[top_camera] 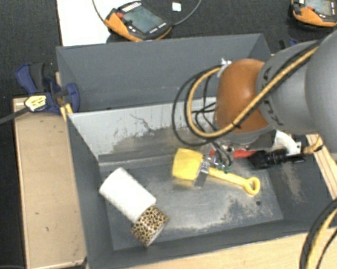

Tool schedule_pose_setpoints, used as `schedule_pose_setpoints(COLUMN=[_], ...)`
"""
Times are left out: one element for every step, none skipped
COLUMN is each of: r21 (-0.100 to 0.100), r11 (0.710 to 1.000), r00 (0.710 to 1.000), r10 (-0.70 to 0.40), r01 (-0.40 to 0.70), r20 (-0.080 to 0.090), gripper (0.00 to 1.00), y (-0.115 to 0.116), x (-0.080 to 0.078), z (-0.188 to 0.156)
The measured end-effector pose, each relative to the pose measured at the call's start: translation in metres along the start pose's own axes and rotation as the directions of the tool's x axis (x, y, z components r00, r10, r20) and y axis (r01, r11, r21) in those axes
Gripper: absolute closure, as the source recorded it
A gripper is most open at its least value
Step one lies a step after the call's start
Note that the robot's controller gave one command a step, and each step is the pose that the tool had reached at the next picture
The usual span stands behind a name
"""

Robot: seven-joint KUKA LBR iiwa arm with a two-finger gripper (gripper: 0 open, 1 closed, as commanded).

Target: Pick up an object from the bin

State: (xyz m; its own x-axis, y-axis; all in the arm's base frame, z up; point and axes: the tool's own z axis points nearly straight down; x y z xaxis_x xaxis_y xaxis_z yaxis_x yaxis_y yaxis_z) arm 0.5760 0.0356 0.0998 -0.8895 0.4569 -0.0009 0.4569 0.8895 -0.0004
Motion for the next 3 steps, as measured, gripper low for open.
schedule_pose_setpoints(r21=[-0.009, -0.005, -0.005], r11=[0.985, 0.997, 0.997], r00=[0.985, 0.997, 0.997], r10=[0.172, 0.082, 0.082], r01=[-0.171, -0.082, -0.082], r20=[0.006, 0.005, 0.005], gripper=[0.00, 1.00, 1.00], y=[-0.014, 0.030, 0.030], x=[-0.021, -0.004, -0.004], z=[0.030, 0.029, 0.029])
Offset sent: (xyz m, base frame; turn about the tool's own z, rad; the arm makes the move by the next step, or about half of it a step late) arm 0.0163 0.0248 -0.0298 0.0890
